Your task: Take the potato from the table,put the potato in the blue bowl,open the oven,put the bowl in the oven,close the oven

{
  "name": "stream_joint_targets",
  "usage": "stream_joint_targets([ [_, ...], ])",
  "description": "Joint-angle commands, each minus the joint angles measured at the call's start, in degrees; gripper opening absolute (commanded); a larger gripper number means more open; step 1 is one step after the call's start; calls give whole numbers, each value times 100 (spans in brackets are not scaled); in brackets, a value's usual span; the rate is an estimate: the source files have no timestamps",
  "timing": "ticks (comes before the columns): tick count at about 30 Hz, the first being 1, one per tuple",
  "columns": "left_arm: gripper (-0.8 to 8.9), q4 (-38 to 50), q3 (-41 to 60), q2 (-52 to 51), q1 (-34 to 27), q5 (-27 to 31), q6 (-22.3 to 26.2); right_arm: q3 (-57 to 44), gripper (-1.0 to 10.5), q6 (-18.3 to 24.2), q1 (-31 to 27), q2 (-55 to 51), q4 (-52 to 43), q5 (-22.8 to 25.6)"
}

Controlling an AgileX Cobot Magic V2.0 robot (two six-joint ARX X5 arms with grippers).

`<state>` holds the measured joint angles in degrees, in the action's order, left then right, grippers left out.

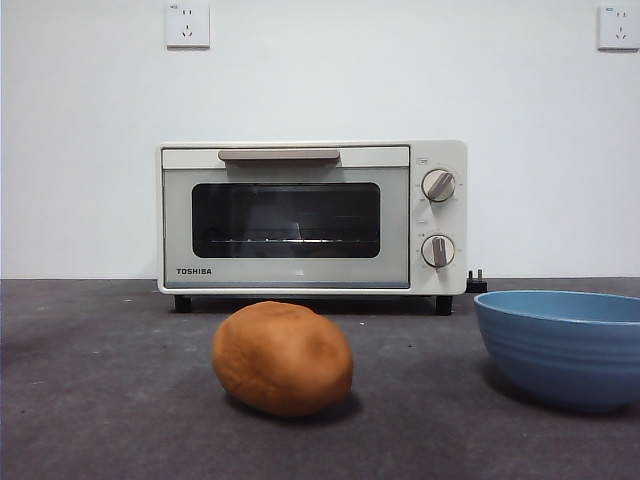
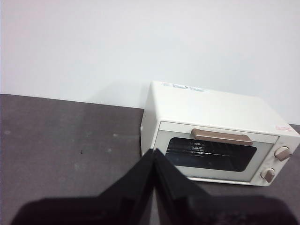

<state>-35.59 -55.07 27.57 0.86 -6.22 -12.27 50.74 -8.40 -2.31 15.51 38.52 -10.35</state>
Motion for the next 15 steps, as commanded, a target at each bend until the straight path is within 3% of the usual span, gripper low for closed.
stream_joint_targets([
  [1,-5,-232,-304,223,68,-72,17,415,-8,-63,2,472,369,-310],
  [7,-5,-997,-990,863,236,-717,529,1379,-7,48,4,1666,1416,-780],
  [11,-5,-1397,-1331,1303,422,-1078,870,1947,-7,560,4,2461,2238,-1283],
  [15,-5,-1633,-1491,1700,629,-1421,1078,2391,-7,931,4,3206,3036,-1464],
])
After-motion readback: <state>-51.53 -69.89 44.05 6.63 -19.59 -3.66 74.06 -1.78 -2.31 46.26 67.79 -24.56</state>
